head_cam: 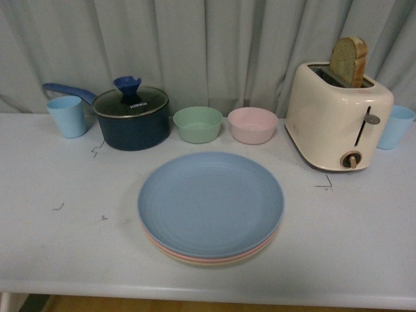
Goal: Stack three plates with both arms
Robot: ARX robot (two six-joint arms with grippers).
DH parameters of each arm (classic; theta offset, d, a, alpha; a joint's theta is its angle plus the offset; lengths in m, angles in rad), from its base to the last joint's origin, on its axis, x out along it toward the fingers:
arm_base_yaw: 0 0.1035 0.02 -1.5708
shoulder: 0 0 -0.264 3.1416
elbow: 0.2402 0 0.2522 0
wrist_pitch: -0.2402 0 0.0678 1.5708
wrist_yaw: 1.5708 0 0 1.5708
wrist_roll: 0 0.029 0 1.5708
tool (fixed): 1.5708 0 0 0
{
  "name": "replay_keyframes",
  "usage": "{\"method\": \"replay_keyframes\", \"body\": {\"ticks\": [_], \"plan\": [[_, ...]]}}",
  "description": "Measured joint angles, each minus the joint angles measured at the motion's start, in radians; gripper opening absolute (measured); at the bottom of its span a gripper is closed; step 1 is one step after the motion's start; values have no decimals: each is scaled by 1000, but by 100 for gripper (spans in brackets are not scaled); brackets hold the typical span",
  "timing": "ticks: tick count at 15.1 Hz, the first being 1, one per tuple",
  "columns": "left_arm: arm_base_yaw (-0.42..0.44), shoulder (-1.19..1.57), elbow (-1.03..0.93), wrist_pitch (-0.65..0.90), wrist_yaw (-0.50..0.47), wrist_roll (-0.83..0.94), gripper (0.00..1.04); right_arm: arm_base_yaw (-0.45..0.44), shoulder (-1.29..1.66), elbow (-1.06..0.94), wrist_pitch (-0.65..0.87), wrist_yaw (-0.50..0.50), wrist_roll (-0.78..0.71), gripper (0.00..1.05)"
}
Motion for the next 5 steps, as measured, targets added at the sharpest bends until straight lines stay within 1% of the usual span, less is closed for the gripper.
{"method": "replay_keyframes", "body": {"ticks": [5], "plan": [[0, 0, 0, 0, 0, 0, 98, 0, 0, 0, 0, 0, 0, 98]]}}
